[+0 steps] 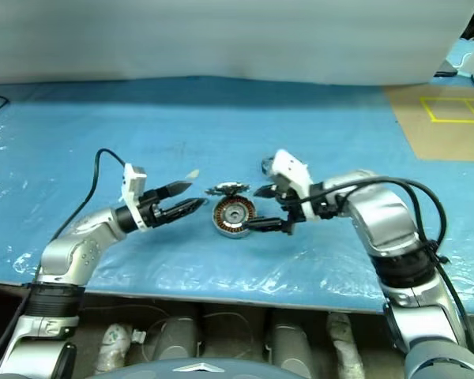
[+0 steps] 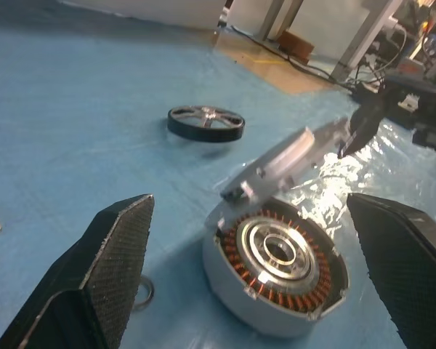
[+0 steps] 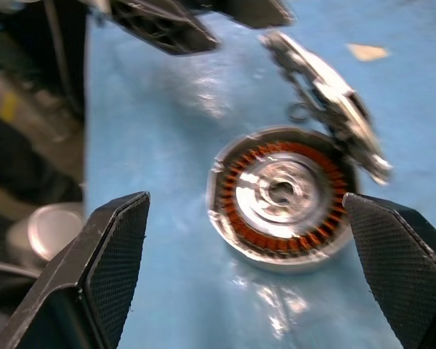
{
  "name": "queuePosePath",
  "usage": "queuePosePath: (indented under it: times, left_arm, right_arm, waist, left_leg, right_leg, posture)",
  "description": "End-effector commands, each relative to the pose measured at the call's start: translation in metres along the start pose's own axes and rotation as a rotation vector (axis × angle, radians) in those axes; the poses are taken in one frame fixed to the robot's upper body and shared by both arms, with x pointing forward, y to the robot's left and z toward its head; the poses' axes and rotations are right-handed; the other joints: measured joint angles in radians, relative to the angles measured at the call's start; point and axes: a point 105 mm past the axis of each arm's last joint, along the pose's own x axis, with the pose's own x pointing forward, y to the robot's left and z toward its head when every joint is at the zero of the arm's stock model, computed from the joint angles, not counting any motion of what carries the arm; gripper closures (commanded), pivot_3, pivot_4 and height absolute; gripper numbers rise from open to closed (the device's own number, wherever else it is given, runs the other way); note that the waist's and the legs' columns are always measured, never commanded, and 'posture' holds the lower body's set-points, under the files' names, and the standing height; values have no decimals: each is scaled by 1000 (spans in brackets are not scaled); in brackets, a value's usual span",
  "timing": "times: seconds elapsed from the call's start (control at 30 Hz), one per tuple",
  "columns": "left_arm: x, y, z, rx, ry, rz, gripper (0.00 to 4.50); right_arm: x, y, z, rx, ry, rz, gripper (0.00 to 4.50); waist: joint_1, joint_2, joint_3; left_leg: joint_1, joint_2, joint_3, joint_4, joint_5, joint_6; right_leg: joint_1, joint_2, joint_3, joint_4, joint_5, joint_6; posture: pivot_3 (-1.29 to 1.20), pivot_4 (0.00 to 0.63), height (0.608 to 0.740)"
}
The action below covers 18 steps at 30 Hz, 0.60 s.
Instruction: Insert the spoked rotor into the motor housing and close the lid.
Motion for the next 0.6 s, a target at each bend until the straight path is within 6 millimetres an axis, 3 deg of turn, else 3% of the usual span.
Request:
queuePosePath:
  times: [0.03, 0.1, 0.23, 0.33, 0.47, 0.6]
  left_arm:
    - [-8, 2, 6, 29, -7, 16, 0]
    - [-15, 11, 1, 34, 9, 59, 0]
    - [-19, 25, -9, 71, 34, 125, 0]
    - [-13, 28, -19, 91, 54, 119, 0]
    - [-3, 30, -34, 120, 86, 98, 0]
    - [12, 29, -37, 139, 74, 73, 0]
  right_arm:
    - [-8, -16, -1, -24, -99, -208, 673]
    - [-9, -17, -3, 55, -169, -282, 1316]
    - [-13, -27, -9, 195, -281, -468, 1316]
    - [-25, -43, -12, 200, -324, -646, 1316]
    - [-32, -48, -12, 197, -369, -733, 1316]
    - [-32, -52, -17, 221, -385, -829, 1316]
  waist:
    - [1, 0, 0]
    - [0, 0, 0]
    - [-1, 0, 0]
    - [4, 0, 0]
    - [7, 0, 0]
    - [6, 0, 0]
  left_leg:
    - [0, 0, 0, 0, 0, 0]
    - [0, 0, 1, 0, 0, 0]
    - [0, -1, 1, -1, 0, 0]
    - [0, -2, 1, 0, 0, 0]
    - [0, -3, 0, -1, 0, 0]
    - [0, -3, 0, -2, 1, -1]
  right_leg:
    - [-1, 0, 0, 0, 0, 0]
    - [-1, 0, 0, 0, 0, 0]
    - [-2, 0, 0, 1, -2, 4]
    - [-2, -1, 0, 0, -4, 7]
    - [-1, -2, 0, 0, -4, 8]
    - [-2, -2, 0, 0, -4, 9]
  posture:
    - [0, 150, 740]
    - [0, 150, 740]
    - [0, 150, 740]
    - [0, 150, 740]
    - [0, 150, 740]
    - [0, 150, 740]
